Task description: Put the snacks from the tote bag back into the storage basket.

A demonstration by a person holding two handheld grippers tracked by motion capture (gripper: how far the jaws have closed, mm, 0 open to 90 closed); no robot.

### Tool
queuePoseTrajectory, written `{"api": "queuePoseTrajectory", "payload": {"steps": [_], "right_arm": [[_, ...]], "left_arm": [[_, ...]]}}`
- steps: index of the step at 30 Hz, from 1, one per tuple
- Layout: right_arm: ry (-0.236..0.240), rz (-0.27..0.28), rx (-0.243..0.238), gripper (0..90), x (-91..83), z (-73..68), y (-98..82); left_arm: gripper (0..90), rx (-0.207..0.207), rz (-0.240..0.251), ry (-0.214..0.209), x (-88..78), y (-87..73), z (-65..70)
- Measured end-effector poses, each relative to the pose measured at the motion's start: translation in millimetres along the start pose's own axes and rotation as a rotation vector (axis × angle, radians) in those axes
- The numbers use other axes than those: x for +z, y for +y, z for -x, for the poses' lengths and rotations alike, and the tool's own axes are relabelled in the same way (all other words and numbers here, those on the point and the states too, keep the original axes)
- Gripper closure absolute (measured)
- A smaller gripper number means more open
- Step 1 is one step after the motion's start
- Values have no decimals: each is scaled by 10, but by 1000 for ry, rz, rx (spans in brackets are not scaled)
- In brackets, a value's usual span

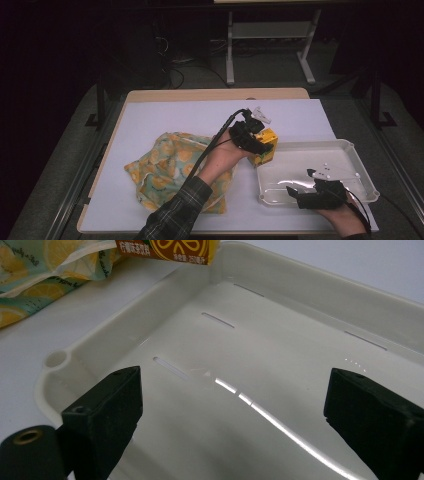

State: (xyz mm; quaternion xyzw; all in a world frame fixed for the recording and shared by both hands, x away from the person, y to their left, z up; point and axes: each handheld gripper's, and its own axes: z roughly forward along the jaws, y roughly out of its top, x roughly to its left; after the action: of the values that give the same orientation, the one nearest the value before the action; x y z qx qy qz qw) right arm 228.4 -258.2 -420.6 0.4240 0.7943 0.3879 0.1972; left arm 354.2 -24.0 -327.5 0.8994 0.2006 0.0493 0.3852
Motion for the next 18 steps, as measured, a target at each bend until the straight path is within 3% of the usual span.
{"api": "queuePoseTrajectory", "payload": {"steps": [7, 18], "right_arm": [[2, 1, 3, 82, -6, 1, 1], [11, 0, 9, 82, -3, -5, 4]], "left_arm": [[534, 14, -4, 7, 125, 65, 9], [534, 0, 20, 32, 361, 121, 20]]}}
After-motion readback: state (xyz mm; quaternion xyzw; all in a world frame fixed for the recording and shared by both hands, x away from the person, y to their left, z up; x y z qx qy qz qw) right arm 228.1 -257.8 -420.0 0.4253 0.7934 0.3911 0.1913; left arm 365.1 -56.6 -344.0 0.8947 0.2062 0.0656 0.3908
